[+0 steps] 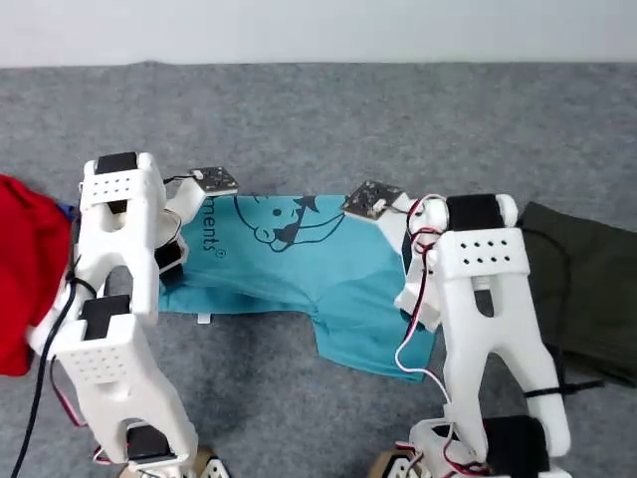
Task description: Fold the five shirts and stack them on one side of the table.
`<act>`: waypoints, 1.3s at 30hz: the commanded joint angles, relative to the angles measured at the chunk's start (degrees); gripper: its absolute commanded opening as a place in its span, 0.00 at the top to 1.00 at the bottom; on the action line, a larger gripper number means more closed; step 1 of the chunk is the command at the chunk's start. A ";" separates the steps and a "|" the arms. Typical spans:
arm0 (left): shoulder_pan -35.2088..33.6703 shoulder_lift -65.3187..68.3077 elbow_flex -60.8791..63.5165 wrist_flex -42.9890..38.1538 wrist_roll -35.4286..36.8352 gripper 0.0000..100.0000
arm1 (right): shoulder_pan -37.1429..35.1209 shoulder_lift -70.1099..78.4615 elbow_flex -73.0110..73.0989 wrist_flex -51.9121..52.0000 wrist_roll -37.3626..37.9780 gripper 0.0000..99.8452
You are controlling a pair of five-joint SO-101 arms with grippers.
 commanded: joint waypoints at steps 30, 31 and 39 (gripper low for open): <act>-2.46 -21.01 0.13 1.76 1.76 0.86 | 0.75 -2.24 -4.57 0.57 -6.68 0.77; -2.81 -21.01 0.13 1.76 1.76 0.86 | 0.75 -2.24 -4.57 0.57 -6.68 0.77; -3.34 -22.51 0.04 1.76 1.58 0.86 | 0.75 -2.15 -4.57 0.57 -6.68 0.77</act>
